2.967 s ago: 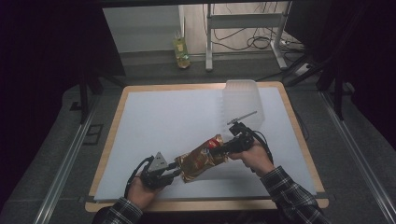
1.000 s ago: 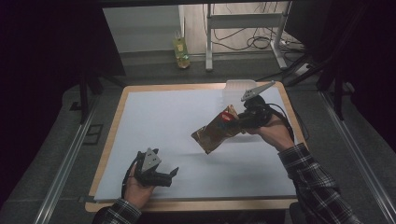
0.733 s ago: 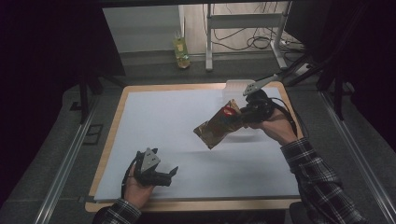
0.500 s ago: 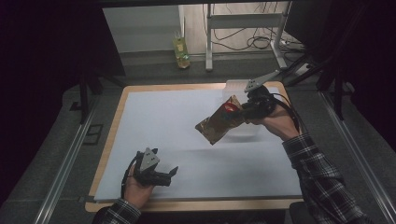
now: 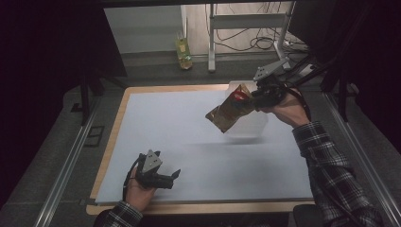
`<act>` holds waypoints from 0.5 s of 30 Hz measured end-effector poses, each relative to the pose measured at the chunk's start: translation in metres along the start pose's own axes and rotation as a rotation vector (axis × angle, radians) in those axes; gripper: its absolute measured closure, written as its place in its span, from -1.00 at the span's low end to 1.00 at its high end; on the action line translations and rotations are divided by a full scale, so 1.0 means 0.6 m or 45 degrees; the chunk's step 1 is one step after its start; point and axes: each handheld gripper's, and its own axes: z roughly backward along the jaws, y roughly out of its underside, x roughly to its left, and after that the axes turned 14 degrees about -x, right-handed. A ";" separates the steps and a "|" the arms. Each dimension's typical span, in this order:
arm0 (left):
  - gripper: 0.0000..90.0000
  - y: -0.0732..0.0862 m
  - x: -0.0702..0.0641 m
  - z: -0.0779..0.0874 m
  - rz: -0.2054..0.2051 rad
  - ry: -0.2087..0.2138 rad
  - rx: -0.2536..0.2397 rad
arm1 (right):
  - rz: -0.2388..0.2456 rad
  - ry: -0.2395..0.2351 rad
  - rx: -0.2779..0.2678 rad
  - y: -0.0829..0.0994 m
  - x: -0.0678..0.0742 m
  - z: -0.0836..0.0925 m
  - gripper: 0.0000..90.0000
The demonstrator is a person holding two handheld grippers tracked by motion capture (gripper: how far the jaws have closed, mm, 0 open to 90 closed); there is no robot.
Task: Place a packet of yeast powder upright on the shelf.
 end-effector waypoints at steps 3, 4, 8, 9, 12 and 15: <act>-0.99 0.000 0.000 0.000 0.000 0.001 0.003 | 0.033 0.029 0.006 -0.007 -0.014 0.009 0.77; -0.99 0.000 0.000 0.000 0.001 0.002 0.003 | 0.041 0.041 0.007 -0.008 -0.019 0.012 0.77; -0.99 0.001 0.000 -0.001 0.001 0.005 0.007 | 0.057 0.083 0.022 -0.013 -0.039 0.023 0.77; -0.99 0.001 0.000 -0.001 0.002 0.004 0.008 | 0.063 0.090 0.021 -0.013 -0.043 0.025 0.78; -0.99 0.001 0.000 -0.002 0.002 0.008 0.014 | 0.067 0.103 0.027 -0.013 -0.054 0.028 0.78; -0.99 0.001 0.000 -0.002 0.002 0.008 0.015 | 0.078 0.119 0.055 -0.013 -0.064 0.028 0.78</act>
